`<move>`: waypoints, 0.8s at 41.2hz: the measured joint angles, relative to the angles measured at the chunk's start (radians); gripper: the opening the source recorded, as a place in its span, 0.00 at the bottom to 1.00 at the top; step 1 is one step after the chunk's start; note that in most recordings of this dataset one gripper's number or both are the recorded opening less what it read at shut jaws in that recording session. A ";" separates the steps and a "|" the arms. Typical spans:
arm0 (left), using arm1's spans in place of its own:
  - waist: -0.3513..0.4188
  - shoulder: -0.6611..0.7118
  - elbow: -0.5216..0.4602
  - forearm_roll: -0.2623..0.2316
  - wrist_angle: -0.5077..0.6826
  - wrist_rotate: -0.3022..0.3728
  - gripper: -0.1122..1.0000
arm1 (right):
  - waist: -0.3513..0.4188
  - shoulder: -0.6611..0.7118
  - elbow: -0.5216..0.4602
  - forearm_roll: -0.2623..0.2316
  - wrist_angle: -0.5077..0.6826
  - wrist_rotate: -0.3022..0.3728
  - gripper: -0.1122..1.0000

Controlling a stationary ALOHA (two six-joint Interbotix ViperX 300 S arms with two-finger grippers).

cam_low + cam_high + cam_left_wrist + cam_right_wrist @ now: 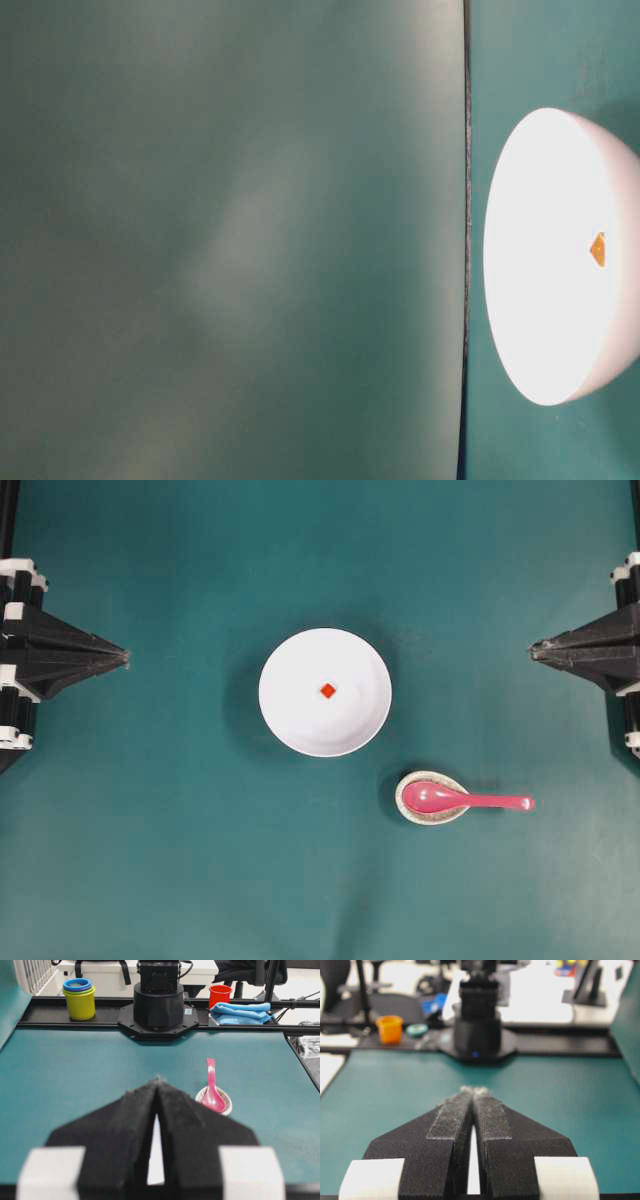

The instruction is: Grip the spoon and scoop the red block from the bowl with right arm.

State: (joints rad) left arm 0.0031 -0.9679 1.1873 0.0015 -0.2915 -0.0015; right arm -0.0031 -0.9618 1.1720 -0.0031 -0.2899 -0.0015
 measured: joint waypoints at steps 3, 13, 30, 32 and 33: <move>0.000 0.000 -0.020 0.009 0.054 0.008 0.10 | 0.000 0.003 -0.006 0.000 0.012 0.005 0.10; 0.003 0.002 -0.037 0.012 0.120 -0.006 0.10 | 0.000 0.037 -0.043 0.000 0.089 0.012 0.10; 0.002 0.002 -0.037 0.014 0.124 -0.014 0.10 | 0.000 0.038 -0.058 0.002 0.097 0.044 0.11; 0.003 0.002 -0.037 0.014 0.126 -0.014 0.10 | 0.000 0.038 -0.063 0.002 0.100 0.054 0.13; 0.003 0.002 -0.037 0.014 0.124 -0.014 0.10 | 0.000 0.038 -0.064 0.002 0.100 0.058 0.16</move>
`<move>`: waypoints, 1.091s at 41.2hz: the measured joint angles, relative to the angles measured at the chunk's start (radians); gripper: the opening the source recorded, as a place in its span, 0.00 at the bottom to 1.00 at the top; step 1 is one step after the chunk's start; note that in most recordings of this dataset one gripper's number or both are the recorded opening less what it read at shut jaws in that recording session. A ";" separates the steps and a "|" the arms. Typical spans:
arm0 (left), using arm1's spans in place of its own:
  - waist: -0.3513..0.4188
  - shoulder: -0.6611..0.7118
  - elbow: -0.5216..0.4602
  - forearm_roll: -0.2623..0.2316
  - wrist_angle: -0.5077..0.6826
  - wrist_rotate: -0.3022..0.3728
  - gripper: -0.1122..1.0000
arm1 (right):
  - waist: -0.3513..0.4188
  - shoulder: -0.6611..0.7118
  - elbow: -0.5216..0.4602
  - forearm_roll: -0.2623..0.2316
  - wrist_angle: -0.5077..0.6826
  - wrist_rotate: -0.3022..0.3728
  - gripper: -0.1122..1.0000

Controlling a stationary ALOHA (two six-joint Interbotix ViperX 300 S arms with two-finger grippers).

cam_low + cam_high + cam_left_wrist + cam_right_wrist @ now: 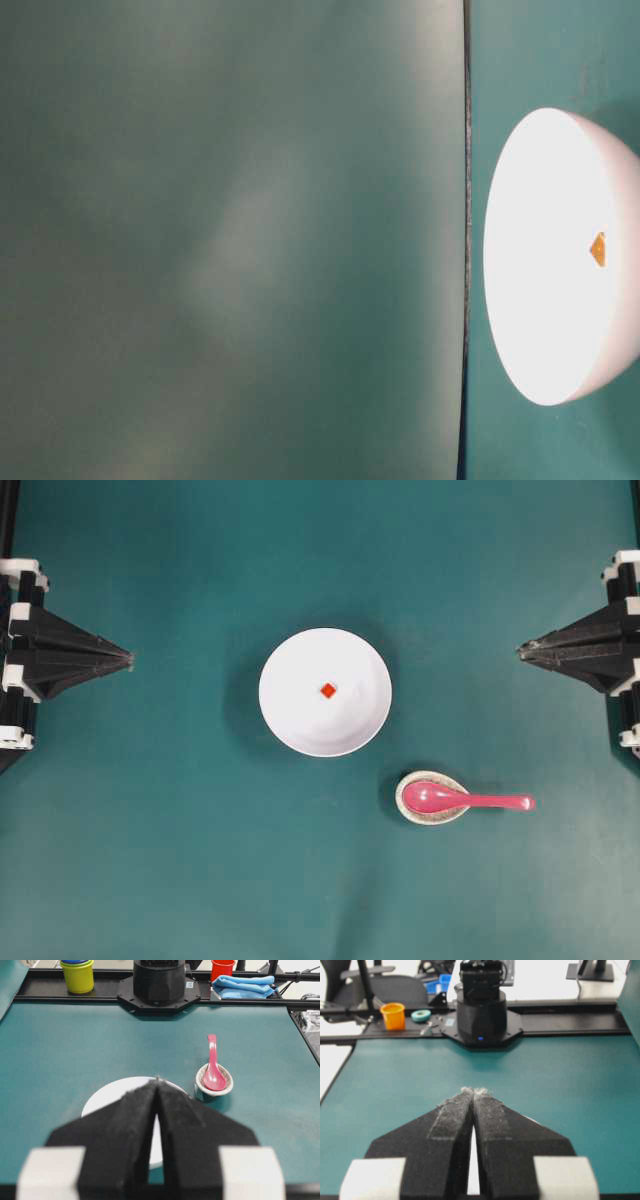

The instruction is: Grip the spoon and scoop the red block from the bowl with right arm.

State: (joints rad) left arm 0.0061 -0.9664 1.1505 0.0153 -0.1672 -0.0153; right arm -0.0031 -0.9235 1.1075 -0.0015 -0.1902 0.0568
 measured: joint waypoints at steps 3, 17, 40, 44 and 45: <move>0.000 0.000 0.000 -0.002 0.000 0.000 0.10 | 0.000 0.000 -0.005 0.000 0.003 0.014 0.29; 0.000 0.000 0.000 0.000 0.000 -0.002 0.10 | 0.000 0.014 -0.040 0.000 0.094 0.044 0.53; 0.000 -0.026 0.000 0.000 -0.002 0.000 0.10 | 0.075 0.015 0.118 0.061 0.014 0.066 0.53; 0.000 -0.026 0.000 0.000 -0.002 0.000 0.10 | 0.106 0.035 0.179 0.110 -0.057 0.066 0.53; 0.000 -0.026 0.000 -0.002 0.000 0.000 0.10 | 0.118 0.043 0.196 0.121 -0.078 0.067 0.53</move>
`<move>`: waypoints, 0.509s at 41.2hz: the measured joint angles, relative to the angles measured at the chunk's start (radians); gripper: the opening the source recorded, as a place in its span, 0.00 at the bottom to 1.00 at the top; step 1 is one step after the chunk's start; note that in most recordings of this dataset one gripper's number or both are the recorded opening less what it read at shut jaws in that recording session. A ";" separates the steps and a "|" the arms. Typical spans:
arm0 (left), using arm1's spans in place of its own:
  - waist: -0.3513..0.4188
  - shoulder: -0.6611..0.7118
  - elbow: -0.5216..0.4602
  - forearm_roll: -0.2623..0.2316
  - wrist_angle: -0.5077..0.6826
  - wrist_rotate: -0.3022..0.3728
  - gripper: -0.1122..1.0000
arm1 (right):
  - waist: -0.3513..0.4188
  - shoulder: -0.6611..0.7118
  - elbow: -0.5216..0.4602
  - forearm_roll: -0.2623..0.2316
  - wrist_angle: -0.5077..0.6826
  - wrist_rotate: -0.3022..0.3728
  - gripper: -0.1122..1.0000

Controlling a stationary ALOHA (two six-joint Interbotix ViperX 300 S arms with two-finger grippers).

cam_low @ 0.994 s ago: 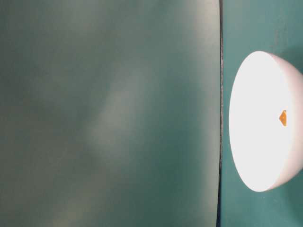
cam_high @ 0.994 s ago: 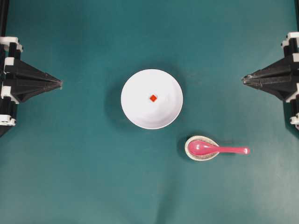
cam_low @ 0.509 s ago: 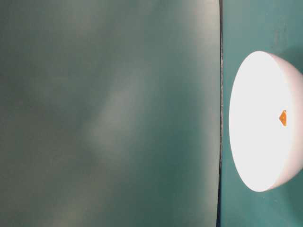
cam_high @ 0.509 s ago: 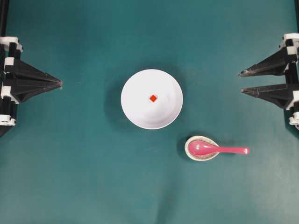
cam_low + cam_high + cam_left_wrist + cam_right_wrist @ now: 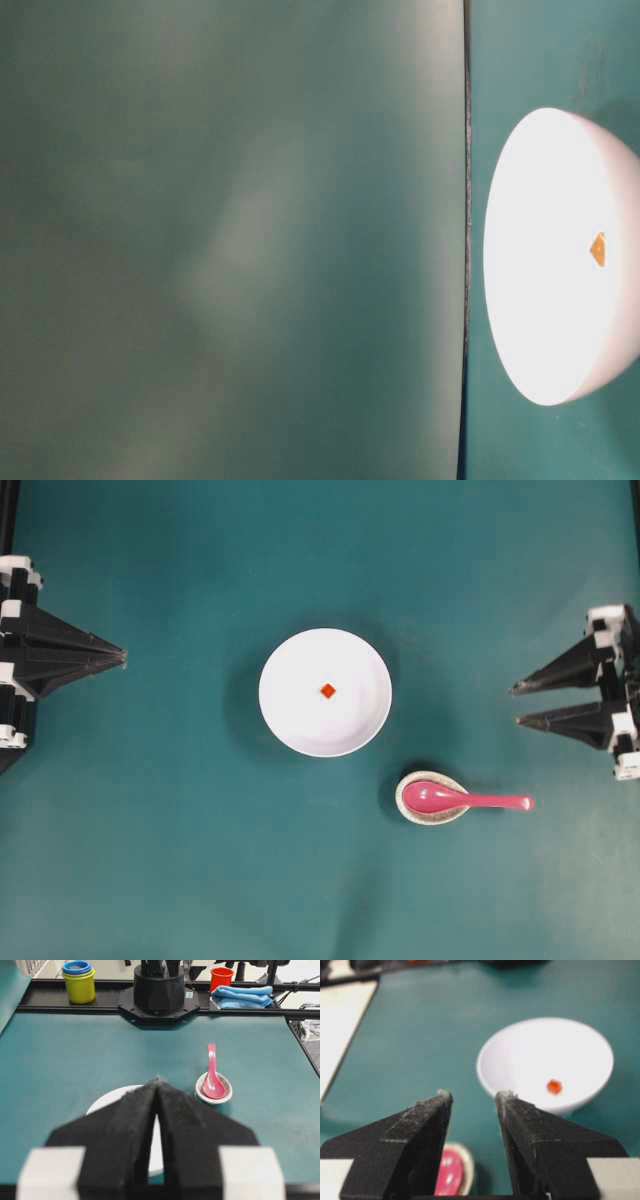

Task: Grip the spoon and scoop the red block from the bowl with right arm.
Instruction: 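Move the right gripper down to the pink spoon handle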

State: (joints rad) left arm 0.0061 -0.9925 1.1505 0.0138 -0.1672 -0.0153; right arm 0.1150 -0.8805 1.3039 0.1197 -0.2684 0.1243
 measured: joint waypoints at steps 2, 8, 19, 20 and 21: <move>0.000 0.000 0.000 0.002 0.000 0.000 0.10 | 0.020 0.012 0.021 0.015 -0.032 0.002 0.53; 0.000 -0.002 0.000 0.000 -0.002 0.000 0.10 | 0.089 0.078 0.080 0.089 -0.153 0.005 0.53; 0.000 -0.002 0.000 0.000 -0.002 0.000 0.10 | 0.244 0.285 0.118 0.255 -0.336 0.005 0.53; 0.000 -0.002 0.000 0.000 -0.002 0.000 0.10 | 0.262 0.310 0.118 0.270 -0.350 0.005 0.53; 0.000 -0.002 0.000 0.002 0.000 0.000 0.10 | 0.278 0.334 0.118 0.284 -0.362 0.005 0.53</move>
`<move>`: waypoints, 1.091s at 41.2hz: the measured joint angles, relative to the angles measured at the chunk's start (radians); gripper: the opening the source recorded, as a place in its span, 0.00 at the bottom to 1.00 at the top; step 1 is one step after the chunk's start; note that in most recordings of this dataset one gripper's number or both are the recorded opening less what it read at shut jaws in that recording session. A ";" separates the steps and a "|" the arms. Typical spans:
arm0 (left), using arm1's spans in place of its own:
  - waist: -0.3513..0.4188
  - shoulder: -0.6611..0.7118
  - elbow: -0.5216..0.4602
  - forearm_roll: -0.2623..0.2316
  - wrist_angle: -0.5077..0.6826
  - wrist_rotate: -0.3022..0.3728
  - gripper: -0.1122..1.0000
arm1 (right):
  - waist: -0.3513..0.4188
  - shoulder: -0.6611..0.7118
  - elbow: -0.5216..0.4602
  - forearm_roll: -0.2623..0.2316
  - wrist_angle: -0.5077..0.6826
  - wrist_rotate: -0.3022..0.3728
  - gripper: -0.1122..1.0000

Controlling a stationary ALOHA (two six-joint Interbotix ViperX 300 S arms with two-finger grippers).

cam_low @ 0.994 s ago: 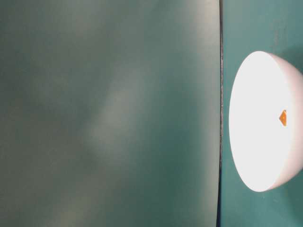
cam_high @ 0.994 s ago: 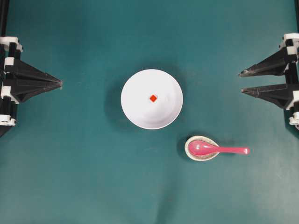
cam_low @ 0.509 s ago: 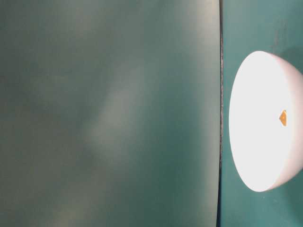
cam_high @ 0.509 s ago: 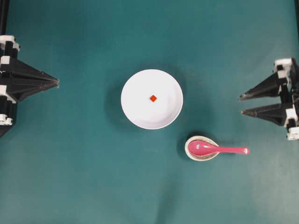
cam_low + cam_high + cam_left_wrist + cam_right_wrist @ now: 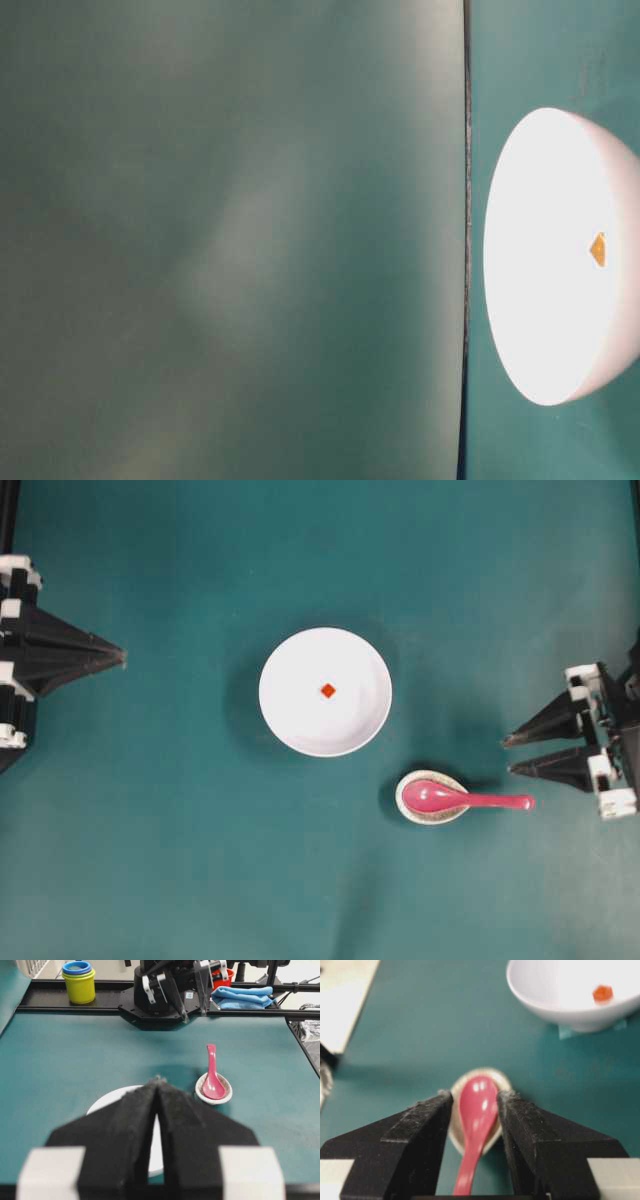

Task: Grip the spoon and scoop the red block from the bowl with right arm.
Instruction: 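Move the right gripper down to the pink spoon handle, then close the right gripper on the pink spoon handle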

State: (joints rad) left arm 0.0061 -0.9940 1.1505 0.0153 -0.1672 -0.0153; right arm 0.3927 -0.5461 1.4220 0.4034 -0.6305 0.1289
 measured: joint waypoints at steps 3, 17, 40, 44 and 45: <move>0.000 0.000 0.000 -0.002 -0.002 0.000 0.10 | 0.052 0.072 -0.002 0.046 -0.043 0.000 0.53; 0.002 0.002 0.000 0.000 -0.002 0.000 0.10 | 0.252 0.298 -0.026 0.282 -0.192 -0.002 0.53; 0.000 0.006 0.000 0.000 -0.002 0.000 0.10 | 0.383 0.414 -0.044 0.426 -0.215 -0.012 0.53; 0.002 0.008 0.000 0.000 -0.002 0.000 0.10 | 0.388 0.426 -0.049 0.426 -0.215 -0.025 0.53; 0.000 0.006 0.000 -0.002 -0.002 0.000 0.10 | 0.388 0.430 -0.051 0.425 -0.215 -0.032 0.53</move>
State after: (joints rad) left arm 0.0061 -0.9879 1.1505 0.0138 -0.1687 -0.0153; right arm 0.7808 -0.1166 1.3714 0.8283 -0.8452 0.0966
